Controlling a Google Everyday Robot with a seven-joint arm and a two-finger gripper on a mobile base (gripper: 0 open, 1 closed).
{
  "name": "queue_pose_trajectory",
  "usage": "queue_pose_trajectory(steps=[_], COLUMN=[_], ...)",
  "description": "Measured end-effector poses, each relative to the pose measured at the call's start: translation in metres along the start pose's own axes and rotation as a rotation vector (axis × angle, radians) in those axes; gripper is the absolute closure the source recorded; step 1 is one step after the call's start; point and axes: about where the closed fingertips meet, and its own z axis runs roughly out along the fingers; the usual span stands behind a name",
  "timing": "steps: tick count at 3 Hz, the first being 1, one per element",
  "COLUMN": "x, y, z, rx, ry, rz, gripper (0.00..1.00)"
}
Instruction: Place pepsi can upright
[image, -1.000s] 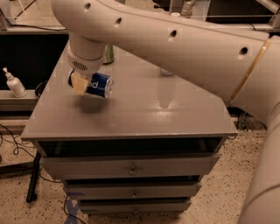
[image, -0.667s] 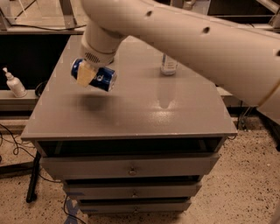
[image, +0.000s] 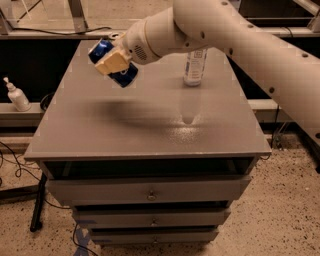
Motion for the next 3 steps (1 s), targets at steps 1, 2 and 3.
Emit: queue_pose_trajectory(steps=[1,2,3], x=[-0.017,-0.018,-0.024], y=[-0.004,0.003,0.008], z=[-0.011,-0.026,-0.025], rx=[-0.039,-0.077,-0.08], ry=[-0.18,-0.323,-0.33], rz=[-0.006,-0.044,-0.075], gripper=[1.0,1.0,1.0])
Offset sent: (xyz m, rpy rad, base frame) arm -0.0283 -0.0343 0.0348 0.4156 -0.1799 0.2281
